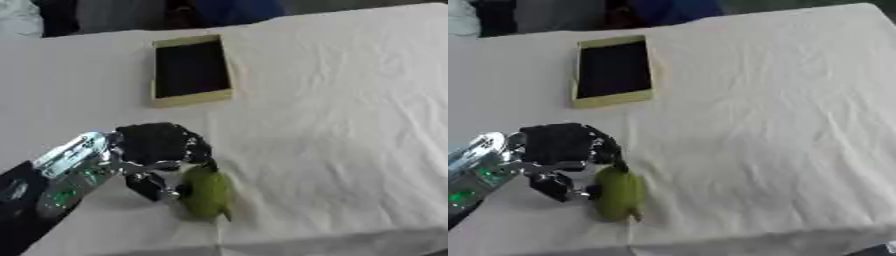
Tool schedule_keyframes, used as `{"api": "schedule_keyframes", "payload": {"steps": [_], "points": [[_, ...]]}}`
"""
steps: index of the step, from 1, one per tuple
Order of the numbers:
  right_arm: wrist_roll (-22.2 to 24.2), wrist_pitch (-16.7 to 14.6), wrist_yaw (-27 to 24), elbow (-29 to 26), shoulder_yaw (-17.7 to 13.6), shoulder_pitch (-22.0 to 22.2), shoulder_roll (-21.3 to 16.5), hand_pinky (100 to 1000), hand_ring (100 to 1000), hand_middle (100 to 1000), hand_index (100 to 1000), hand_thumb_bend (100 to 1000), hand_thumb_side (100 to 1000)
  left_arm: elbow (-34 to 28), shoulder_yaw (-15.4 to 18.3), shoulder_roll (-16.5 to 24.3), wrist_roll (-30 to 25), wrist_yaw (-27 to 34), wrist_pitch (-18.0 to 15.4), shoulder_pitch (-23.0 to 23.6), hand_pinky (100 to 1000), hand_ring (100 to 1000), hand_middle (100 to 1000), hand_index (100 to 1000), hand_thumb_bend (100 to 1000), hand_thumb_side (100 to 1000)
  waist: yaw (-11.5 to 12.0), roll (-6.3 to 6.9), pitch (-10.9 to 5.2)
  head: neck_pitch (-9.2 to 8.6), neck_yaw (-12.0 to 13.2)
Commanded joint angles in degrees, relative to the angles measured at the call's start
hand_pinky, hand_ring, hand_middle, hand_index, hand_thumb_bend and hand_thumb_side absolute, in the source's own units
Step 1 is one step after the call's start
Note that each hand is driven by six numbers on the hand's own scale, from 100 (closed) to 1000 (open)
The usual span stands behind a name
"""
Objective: Pick up objects on the table and place them in the box.
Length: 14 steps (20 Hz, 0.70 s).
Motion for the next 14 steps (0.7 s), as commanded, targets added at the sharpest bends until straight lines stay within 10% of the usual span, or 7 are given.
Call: {"api": "schedule_keyframes", "payload": {"steps": [1, 14], "points": [[-0.25, 0.31, 0.09, -1.51, -0.53, -0.56, -1.00, 732, 560, 590, 909, 100, 624, 1.50, 0.09, -0.07, 0.95, 1.08, -1.07, -0.26, 617, 759, 615, 798, 204, 100, -0.09, -0.16, -0.71, 0.29, 0.19], [-0.64, 0.84, 0.20, -1.99, -0.55, -0.77, -0.70, 731, 560, 590, 909, 100, 624, 3.68, 0.60, -1.33, 1.34, 0.44, -3.69, -0.32, 563, 700, 542, 738, 385, 100, -0.30, -0.05, -0.61, 0.29, 0.33]]}}
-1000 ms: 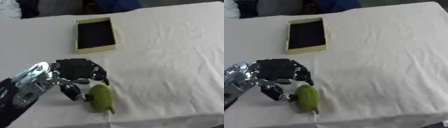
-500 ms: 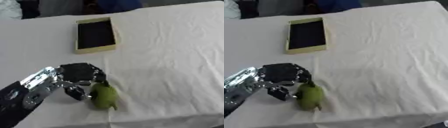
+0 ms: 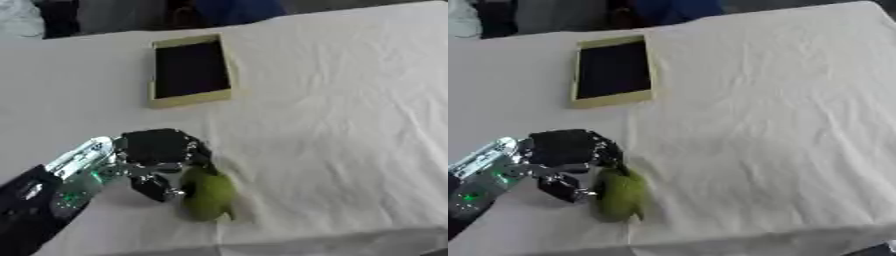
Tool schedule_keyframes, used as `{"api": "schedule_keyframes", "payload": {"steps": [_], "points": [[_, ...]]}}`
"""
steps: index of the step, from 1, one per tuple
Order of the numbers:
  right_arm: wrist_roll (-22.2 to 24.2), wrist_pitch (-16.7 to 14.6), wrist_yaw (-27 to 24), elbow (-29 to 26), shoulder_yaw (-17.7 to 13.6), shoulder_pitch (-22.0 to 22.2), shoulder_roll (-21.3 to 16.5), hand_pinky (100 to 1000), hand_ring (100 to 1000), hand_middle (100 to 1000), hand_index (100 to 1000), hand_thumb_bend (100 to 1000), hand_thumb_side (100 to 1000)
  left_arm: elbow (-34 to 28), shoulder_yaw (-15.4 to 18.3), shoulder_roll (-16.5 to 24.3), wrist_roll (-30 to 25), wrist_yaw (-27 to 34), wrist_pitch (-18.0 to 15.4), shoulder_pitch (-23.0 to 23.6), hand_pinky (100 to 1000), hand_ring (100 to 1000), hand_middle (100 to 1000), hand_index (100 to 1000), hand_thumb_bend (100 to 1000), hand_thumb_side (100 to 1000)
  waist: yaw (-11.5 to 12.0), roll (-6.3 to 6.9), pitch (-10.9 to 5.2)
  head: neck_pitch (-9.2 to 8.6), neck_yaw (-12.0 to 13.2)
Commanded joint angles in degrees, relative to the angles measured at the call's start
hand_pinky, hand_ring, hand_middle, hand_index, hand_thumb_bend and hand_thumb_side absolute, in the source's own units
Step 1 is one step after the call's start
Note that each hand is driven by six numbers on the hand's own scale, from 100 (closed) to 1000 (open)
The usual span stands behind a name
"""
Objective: Pick up objects on the table and place them in the box.
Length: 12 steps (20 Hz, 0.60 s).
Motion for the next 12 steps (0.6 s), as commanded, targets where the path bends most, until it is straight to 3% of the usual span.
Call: {"api": "schedule_keyframes", "payload": {"steps": [1, 4, 12], "points": [[-0.20, 0.17, 0.14, -1.34, -0.57, -0.65, -0.78, 731, 560, 590, 909, 100, 625, 0.07, 0.41, 0.46, -0.44, -0.54, -0.51, -0.65, 558, 694, 529, 728, 426, 100, -0.08, -0.30, -0.60, 0.29, 0.27], [-0.26, 0.26, 0.18, -1.39, -0.63, -0.62, -0.68, 731, 560, 590, 909, 100, 625, 0.13, 0.55, 0.48, -0.13, -0.56, -0.81, -0.54, 552, 692, 516, 716, 467, 100, -0.18, -0.28, -0.57, 0.29, 0.37], [-0.46, 0.48, 0.34, -1.59, -0.78, -0.60, -0.44, 731, 560, 589, 909, 100, 626, 0.27, 0.96, 0.81, 1.25, -0.28, -1.12, 0.00, 517, 681, 499, 683, 714, 100, -0.38, -0.17, -0.49, 0.29, 0.32]]}}
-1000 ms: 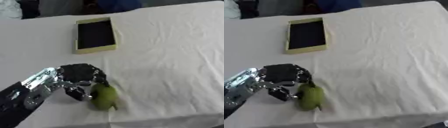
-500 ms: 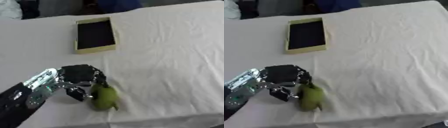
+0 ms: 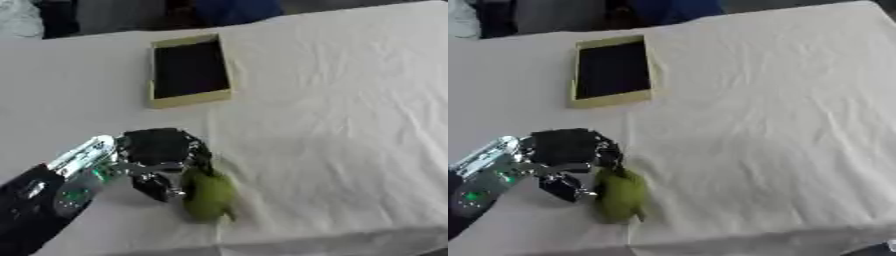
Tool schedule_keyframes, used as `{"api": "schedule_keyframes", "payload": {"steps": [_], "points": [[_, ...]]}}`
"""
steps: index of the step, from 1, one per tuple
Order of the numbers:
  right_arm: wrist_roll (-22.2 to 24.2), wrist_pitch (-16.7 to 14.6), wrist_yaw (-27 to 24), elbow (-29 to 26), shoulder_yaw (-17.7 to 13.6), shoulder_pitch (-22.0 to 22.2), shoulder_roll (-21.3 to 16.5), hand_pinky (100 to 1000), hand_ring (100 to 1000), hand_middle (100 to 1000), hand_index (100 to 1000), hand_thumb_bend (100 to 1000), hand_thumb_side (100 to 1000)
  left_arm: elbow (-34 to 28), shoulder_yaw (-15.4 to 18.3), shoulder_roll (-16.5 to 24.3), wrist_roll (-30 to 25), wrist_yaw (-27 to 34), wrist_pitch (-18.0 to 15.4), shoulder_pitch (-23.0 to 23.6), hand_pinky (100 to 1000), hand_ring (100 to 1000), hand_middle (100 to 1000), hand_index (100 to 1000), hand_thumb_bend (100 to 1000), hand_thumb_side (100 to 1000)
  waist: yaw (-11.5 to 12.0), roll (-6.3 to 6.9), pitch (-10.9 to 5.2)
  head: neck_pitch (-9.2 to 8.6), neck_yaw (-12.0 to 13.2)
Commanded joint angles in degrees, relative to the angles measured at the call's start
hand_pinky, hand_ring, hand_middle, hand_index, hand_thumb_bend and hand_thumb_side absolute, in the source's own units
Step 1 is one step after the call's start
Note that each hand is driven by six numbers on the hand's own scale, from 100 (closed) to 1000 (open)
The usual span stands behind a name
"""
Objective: Pick up objects on the table and place them in the box.
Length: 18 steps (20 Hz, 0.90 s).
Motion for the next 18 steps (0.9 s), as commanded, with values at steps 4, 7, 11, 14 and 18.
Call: {"api": "schedule_keyframes", "payload": {"steps": [4, 7, 11, 14, 18], "points": [[-0.35, 0.34, 0.37, -1.66, -0.59, -0.59, -0.79, 731, 560, 589, 909, 100, 626, -0.51, 0.55, 1.05, 0.98, -0.74, 0.01, 0.02, 488, 655, 491, 673, 864, 100, -0.04, -0.24, -0.49, 0.29, 0.10], [-0.39, 0.32, 0.40, -1.69, -0.60, -0.54, -0.81, 731, 560, 589, 909, 100, 626, -0.99, 0.59, 1.29, 1.35, -1.27, 0.21, -0.12, 474, 637, 491, 669, 897, 100, -0.01, -0.26, -0.52, 0.29, 0.07], [-0.34, 0.41, 0.48, -1.67, -0.60, -0.47, -0.71, 731, 559, 589, 909, 100, 627, -1.49, 0.62, 1.45, 2.29, -2.02, 0.82, -0.14, 451, 622, 477, 655, 924, 100, 0.04, -0.26, -0.53, 0.29, 0.09], [-0.31, 0.47, 0.50, -1.68, -0.63, -0.44, -0.66, 730, 559, 588, 909, 100, 627, -1.43, 0.71, 1.54, 3.68, -2.15, 1.38, 0.21, 427, 610, 467, 641, 918, 100, 0.03, -0.25, -0.51, 0.29, 0.08], [-0.25, 0.53, 0.55, -1.67, -0.67, -0.38, -0.60, 730, 558, 587, 909, 100, 627, -1.42, 0.69, 1.61, 5.31, -2.42, 1.88, 0.31, 398, 597, 463, 632, 899, 100, 0.00, -0.24, -0.53, 0.29, 0.08]]}}
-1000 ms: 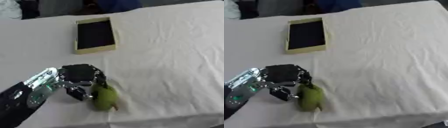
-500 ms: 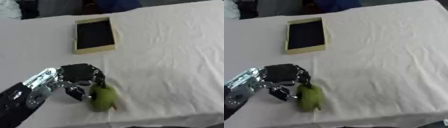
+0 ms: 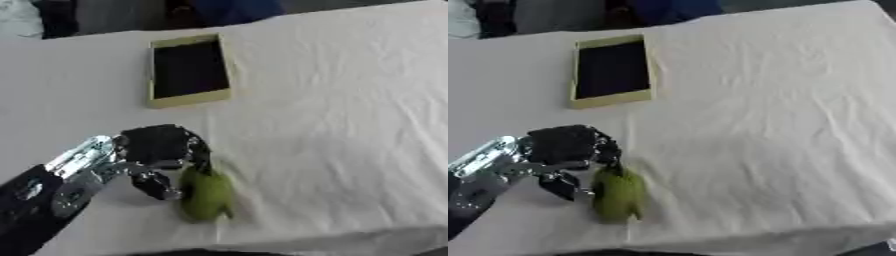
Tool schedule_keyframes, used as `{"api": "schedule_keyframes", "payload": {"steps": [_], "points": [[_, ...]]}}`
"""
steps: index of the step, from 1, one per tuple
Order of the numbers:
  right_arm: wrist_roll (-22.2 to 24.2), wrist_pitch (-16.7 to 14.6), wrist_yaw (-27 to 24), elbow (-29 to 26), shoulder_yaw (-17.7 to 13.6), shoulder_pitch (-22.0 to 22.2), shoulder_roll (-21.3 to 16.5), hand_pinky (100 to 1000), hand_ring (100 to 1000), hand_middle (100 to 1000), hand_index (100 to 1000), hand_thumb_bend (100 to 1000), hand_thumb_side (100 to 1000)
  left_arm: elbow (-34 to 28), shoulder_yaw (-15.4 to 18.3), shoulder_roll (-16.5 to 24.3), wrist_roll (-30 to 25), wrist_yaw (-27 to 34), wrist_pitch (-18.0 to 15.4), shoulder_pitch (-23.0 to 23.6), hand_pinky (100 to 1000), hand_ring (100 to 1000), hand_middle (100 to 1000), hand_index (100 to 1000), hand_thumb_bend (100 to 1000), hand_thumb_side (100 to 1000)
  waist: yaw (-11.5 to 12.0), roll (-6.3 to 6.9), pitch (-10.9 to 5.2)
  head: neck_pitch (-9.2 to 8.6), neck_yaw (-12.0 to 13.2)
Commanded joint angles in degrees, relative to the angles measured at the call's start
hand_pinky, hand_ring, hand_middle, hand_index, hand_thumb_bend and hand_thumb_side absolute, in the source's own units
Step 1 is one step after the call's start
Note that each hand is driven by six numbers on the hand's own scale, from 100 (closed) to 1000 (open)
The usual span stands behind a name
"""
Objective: Pick up objects on the table and place them in the box.
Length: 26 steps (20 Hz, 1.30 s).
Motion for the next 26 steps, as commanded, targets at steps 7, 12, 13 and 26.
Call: {"api": "schedule_keyframes", "payload": {"steps": [7, 12, 13, 26], "points": [[-0.15, 0.40, 0.53, -1.42, -0.74, -0.34, -0.48, 730, 557, 586, 908, 100, 628, -0.20, 0.51, 1.24, 3.60, -0.40, 1.37, -0.27, 331, 565, 441, 608, 736, 100, -0.12, -0.21, -0.54, 0.29, 0.01], [-0.21, 0.52, 0.59, -1.41, -0.77, -0.29, -0.42, 730, 556, 585, 907, 100, 629, 0.14, 0.58, 1.04, 5.69, 0.20, 2.37, -0.61, 264, 524, 410, 553, 555, 100, -0.15, -0.24, -0.55, 0.29, -0.02], [-0.24, 0.57, 0.59, -1.40, -0.77, -0.31, -0.39, 730, 556, 585, 907, 100, 629, 0.11, 0.56, 0.98, 5.92, 0.18, 2.50, -0.75, 260, 522, 408, 550, 555, 100, -0.15, -0.24, -0.56, 0.29, 0.01], [-0.70, 1.14, 0.81, -1.39, -0.99, -0.23, -0.13, 727, 552, 581, 905, 100, 632, -0.80, 1.06, 0.78, 6.80, 1.81, 3.08, -1.53, 156, 461, 376, 507, 446, 100, -0.19, -0.29, -0.52, 0.29, 0.00]]}}
